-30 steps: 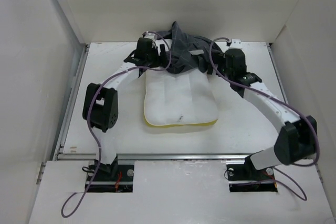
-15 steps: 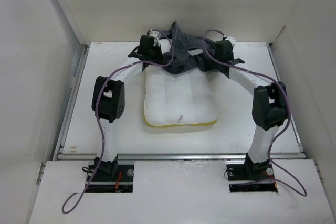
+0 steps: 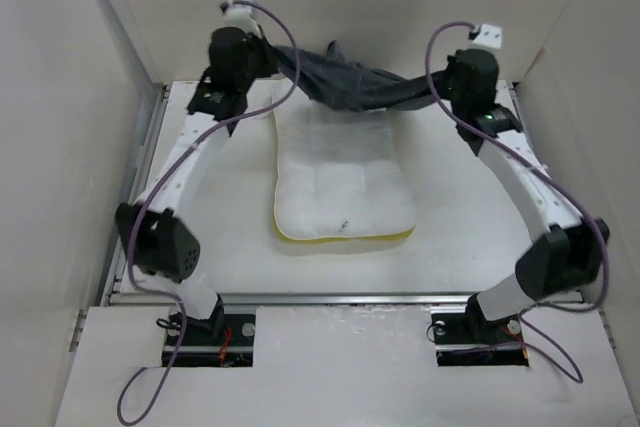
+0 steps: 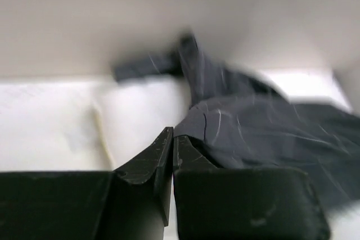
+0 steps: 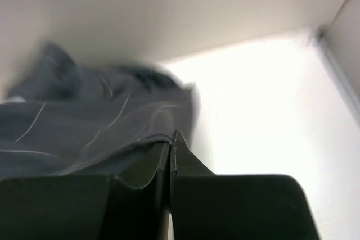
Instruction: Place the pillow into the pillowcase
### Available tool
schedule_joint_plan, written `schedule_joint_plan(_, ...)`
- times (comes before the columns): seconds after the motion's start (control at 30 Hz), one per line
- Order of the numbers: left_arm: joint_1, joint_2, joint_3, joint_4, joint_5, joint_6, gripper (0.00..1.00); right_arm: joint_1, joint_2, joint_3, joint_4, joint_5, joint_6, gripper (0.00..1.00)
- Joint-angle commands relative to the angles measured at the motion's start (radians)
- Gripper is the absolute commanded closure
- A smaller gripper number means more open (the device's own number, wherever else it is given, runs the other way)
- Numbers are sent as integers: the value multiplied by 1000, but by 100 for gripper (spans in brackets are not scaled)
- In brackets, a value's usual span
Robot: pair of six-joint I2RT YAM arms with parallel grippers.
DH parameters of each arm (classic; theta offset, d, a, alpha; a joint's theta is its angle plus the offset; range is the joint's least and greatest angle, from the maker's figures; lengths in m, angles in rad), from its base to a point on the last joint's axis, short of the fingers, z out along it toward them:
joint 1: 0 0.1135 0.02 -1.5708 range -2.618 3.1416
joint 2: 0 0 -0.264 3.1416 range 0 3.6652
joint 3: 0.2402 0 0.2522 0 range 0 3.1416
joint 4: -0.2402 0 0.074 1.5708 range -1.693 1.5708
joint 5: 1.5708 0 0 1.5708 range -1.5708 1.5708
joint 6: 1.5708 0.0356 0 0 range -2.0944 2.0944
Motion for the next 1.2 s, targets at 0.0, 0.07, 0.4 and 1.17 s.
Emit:
schedule_joint_plan(0.0,25,-261,44,70,-222,67,100,4,-239,70,106,28,-127,100)
schedule_joint_plan(0.07,25,-306,101,48,-288,81,100,4,-282,126,106,-30,-163,100)
schedule_joint_plan(0.4,35,-497,383,-48,-621,252,100,4,-345,406,85,-324,-234,100)
schedule_joint_plan(1.17,154,-204,653,568,-928,857,100,352,713,1337,695,-421,-212,100)
